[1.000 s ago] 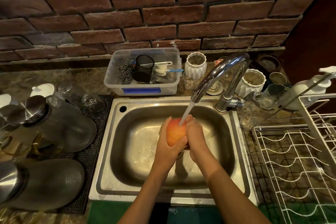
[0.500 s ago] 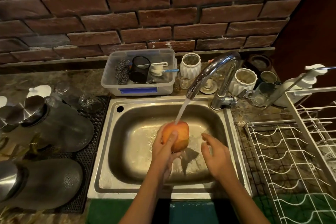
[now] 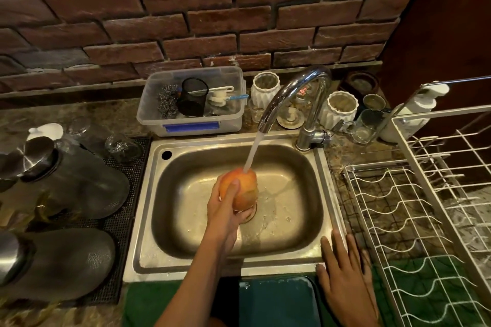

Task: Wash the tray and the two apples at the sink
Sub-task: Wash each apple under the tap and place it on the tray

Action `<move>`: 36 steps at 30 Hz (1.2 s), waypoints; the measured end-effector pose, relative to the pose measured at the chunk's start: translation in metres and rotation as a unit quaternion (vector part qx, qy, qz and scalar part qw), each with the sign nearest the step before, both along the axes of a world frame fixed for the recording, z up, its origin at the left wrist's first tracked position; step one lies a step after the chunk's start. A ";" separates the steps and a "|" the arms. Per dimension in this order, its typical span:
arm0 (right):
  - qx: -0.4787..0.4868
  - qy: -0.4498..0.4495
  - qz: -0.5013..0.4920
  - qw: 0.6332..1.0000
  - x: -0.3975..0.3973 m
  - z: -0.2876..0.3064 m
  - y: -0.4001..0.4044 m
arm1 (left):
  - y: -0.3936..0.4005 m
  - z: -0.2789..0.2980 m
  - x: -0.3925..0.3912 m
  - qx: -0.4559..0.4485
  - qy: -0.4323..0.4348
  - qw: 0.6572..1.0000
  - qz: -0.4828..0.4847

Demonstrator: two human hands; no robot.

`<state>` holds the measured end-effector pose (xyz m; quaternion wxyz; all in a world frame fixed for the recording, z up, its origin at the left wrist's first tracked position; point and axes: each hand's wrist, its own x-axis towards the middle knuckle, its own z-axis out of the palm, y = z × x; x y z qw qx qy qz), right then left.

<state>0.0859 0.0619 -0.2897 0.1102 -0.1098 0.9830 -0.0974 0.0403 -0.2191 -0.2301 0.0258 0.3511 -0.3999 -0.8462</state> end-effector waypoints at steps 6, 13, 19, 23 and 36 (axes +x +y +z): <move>0.037 0.009 0.020 0.999 0.003 -0.006 0.003 | 0.006 0.006 0.008 0.022 -0.006 1.000 0.019; 0.050 0.030 0.019 0.998 0.005 -0.026 0.008 | 0.013 0.018 0.036 0.039 -0.016 0.999 0.024; 0.032 0.050 0.021 0.998 0.007 -0.030 0.011 | 0.024 0.030 0.077 0.037 -0.040 0.998 -0.014; 0.035 0.045 0.012 0.998 0.004 -0.032 0.010 | 0.036 0.038 0.108 -0.017 -0.032 0.996 -0.081; 0.015 0.050 0.012 0.999 0.006 -0.028 0.010 | 0.116 0.025 0.172 -0.494 -0.124 0.790 -0.341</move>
